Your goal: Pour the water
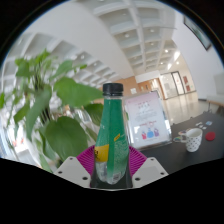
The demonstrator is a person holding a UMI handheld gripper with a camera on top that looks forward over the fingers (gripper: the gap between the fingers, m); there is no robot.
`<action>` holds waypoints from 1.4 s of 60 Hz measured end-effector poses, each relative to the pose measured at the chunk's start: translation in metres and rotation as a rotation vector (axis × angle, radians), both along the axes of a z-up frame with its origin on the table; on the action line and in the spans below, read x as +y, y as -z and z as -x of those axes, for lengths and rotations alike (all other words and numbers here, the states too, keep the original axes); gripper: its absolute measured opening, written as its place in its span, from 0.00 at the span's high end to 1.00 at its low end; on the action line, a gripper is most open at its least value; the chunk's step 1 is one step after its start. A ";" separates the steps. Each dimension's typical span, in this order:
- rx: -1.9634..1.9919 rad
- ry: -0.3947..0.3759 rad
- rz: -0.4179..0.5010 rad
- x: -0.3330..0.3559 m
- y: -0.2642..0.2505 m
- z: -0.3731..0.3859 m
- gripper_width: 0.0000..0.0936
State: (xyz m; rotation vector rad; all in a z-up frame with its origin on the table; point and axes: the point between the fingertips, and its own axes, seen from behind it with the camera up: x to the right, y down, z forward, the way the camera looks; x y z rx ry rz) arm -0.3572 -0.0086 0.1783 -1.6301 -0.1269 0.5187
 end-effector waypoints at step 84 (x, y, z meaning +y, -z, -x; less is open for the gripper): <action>0.358 -0.012 -0.258 0.115 -0.207 -0.316 0.56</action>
